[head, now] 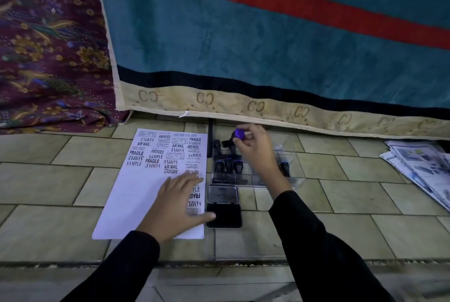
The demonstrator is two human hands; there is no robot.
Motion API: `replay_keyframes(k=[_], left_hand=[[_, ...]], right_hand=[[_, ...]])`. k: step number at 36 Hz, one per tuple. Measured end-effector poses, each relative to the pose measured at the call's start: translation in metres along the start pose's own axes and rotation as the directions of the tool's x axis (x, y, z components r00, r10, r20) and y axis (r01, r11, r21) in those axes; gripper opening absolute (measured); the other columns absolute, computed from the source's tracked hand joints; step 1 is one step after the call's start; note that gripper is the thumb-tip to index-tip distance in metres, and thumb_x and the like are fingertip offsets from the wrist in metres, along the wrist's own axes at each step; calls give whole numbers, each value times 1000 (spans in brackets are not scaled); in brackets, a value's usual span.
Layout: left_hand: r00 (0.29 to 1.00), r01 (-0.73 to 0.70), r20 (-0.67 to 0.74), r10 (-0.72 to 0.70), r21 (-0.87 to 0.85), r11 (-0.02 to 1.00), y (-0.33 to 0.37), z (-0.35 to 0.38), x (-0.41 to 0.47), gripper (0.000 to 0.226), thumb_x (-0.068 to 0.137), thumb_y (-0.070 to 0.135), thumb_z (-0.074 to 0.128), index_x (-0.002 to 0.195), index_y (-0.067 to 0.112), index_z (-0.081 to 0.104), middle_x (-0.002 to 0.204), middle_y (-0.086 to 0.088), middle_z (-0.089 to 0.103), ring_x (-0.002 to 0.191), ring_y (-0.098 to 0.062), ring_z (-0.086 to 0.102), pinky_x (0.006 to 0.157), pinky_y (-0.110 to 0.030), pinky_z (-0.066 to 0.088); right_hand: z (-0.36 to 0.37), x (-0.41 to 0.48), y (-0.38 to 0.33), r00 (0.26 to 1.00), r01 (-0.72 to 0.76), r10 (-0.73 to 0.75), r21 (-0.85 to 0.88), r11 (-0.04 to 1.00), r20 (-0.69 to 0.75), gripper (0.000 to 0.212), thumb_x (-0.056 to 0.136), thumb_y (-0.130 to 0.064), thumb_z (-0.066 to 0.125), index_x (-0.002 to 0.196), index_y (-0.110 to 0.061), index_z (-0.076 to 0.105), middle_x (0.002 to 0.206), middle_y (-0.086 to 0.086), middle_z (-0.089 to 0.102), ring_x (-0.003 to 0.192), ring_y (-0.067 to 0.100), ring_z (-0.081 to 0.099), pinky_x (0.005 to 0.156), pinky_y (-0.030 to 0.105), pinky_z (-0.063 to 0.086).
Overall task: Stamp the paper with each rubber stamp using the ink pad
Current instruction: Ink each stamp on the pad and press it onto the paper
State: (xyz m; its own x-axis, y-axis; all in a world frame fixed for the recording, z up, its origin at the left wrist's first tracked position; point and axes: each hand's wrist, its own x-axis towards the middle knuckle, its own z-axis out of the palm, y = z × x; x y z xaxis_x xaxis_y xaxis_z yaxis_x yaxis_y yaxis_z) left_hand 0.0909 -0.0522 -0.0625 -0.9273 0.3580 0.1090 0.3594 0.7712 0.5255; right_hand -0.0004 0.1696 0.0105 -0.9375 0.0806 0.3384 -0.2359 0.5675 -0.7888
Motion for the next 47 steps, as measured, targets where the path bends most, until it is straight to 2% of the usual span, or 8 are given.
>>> replay_keyframes(k=[2, 7, 11, 17, 26, 38, 43, 47], left_hand=[[1000, -3, 28, 3, 21, 1000, 3, 8, 2, 105, 58, 95, 40, 146, 40, 23, 158, 16, 16, 146, -4, 9, 122, -39, 1], [999, -15, 35, 13, 61, 998, 0, 20, 3, 114, 54, 95, 43, 148, 33, 24, 159, 13, 15, 146, -3, 7, 121, -37, -1], [1000, -23, 3, 22, 61, 998, -2, 24, 3, 113, 53, 96, 41, 144, 30, 32, 157, 13, 23, 145, -4, 14, 121, -36, -2], [999, -32, -15, 33, 25, 999, -2, 26, 1, 113, 50, 96, 45, 143, 34, 33, 156, 14, 25, 144, -3, 16, 121, -36, -2], [998, -51, -30, 52, 23, 998, -2, 25, 0, 105, 51, 95, 47, 137, 34, 42, 154, 15, 28, 143, -3, 19, 121, -38, 1], [999, -41, -23, 41, 4, 999, 1, 23, -1, 101, 52, 89, 54, 136, 35, 42, 154, 16, 27, 144, -2, 16, 120, -36, -3], [999, -39, -18, 39, 26, 999, 1, 24, 0, 105, 51, 91, 52, 138, 33, 41, 155, 16, 26, 144, -2, 15, 120, -36, -3], [999, -37, -6, 37, -10, 999, 3, 21, -1, 102, 53, 95, 44, 136, 36, 42, 153, 19, 26, 143, -1, 16, 121, -37, -2]], right_hand=[[-3, -17, -4, 1000, 5, -6, 15, 1000, 15, 26, 82, -11, 70, 107, -13, 62, 103, 7, 62, 83, 8, 64, 74, 14, 55], [-10, -57, -18, 990, 140, -138, -87, 986, 28, 27, 81, -20, 72, 107, -16, 63, 99, -4, 61, 77, -4, 60, 72, 2, 47], [-12, -86, -20, 980, 193, -183, -129, 973, 85, 26, 81, -19, 72, 105, -13, 65, 97, -1, 60, 77, 8, 63, 77, 10, 50], [-10, -120, -19, 977, 183, -167, -125, 975, 130, 32, 81, -17, 71, 112, -14, 62, 99, 2, 65, 75, 10, 64, 76, 21, 53], [-4, -136, -18, 963, 236, -206, -176, 956, 173, 19, 81, -19, 70, 97, -13, 64, 92, 2, 60, 70, 14, 61, 70, 34, 55], [3, -142, -19, 949, 287, -245, -222, 932, 198, 13, 81, -15, 69, 92, -9, 65, 88, 2, 60, 73, 12, 58, 67, 25, 50], [3, -136, -22, 955, 265, -226, -206, 942, 194, 11, 79, -12, 71, 87, -9, 64, 85, 3, 60, 70, 11, 57, 66, 11, 41], [-1, -145, -17, 948, 282, -241, -193, 940, 210, 13, 77, -13, 72, 87, -9, 64, 85, 3, 62, 74, 10, 58, 67, 15, 45]])
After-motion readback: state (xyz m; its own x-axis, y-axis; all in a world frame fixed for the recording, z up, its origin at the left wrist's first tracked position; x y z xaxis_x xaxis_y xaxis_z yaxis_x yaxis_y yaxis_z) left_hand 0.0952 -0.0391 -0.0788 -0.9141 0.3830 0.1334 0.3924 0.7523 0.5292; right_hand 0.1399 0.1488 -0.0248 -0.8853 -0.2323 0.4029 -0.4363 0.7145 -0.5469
